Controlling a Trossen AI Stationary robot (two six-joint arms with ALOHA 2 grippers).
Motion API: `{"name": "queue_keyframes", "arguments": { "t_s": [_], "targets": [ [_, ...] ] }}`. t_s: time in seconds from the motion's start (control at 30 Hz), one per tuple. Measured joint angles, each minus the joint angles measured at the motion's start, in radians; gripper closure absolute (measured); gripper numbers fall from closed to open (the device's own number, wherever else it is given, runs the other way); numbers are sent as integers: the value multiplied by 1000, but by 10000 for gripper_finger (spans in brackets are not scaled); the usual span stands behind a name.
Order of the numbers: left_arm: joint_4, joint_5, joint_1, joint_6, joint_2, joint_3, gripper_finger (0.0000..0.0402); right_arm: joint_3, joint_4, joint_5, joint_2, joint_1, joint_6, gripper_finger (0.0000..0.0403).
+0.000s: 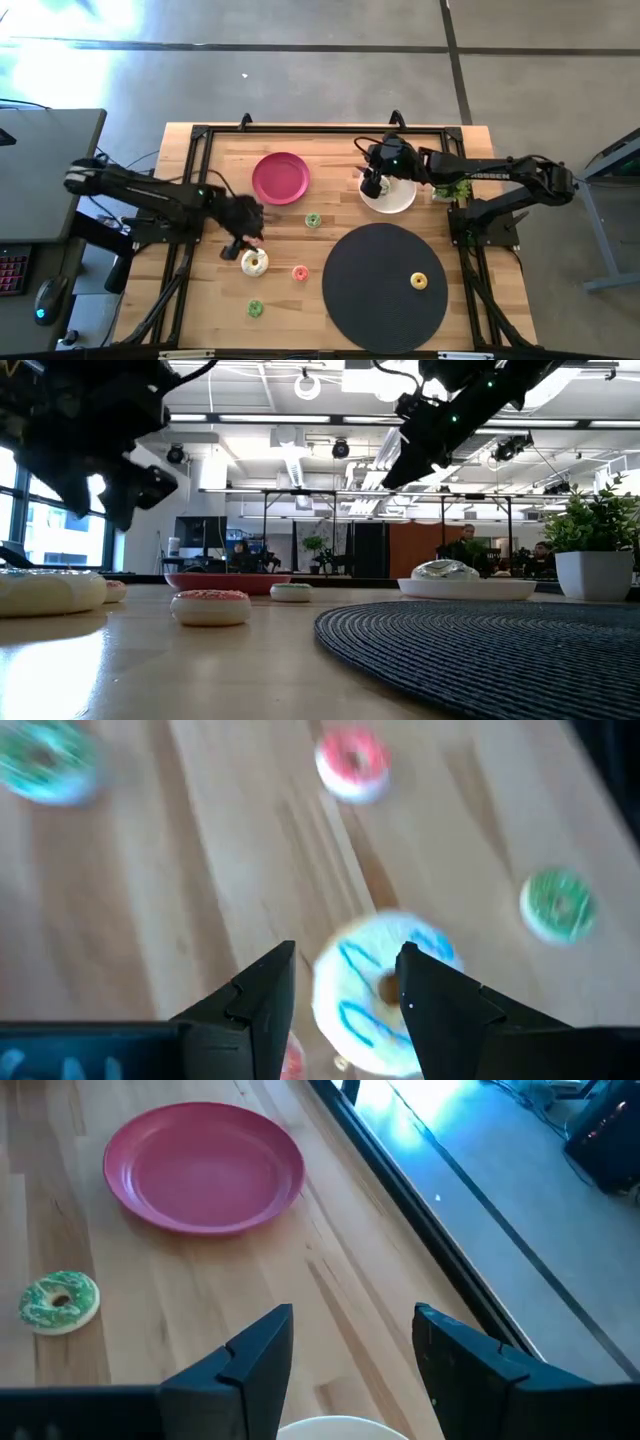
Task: Pick & Place donuts
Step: Put the large white donut on the white plate
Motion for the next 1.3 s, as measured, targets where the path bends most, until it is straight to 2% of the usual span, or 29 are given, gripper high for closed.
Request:
{"name": "queue_keyframes", "arguments": {
  "t_s": [0.2,0.43,0.6,0.7,0.83,0.97,1.07,1.17,1.3],
  "targets": [
    [-6,-105,-96,-55,142,0,234,-12,12,-27,0,14,41,208],
    [33,-106,-99,-139,244,1,242,-14,28,-210,3,19,-101,208],
    [70,-108,-99,-132,249,4,303,-14,77,-409,3,69,-332,209],
    [75,-115,-99,-133,241,49,351,-14,125,-471,3,128,-413,209],
    [62,-143,-98,-80,241,139,392,-14,197,-474,3,217,-481,209],
    [69,-182,-57,-13,242,246,387,-14,219,-474,12,305,-595,209],
    [86,-176,22,-32,248,324,377,-14,221,-473,48,365,-721,209],
    [128,-112,121,-134,275,387,375,-14,232,-428,103,416,-917,209],
    [147,59,240,-242,329,446,375,-14,277,-226,163,465,-1108,209]
  ]
}}
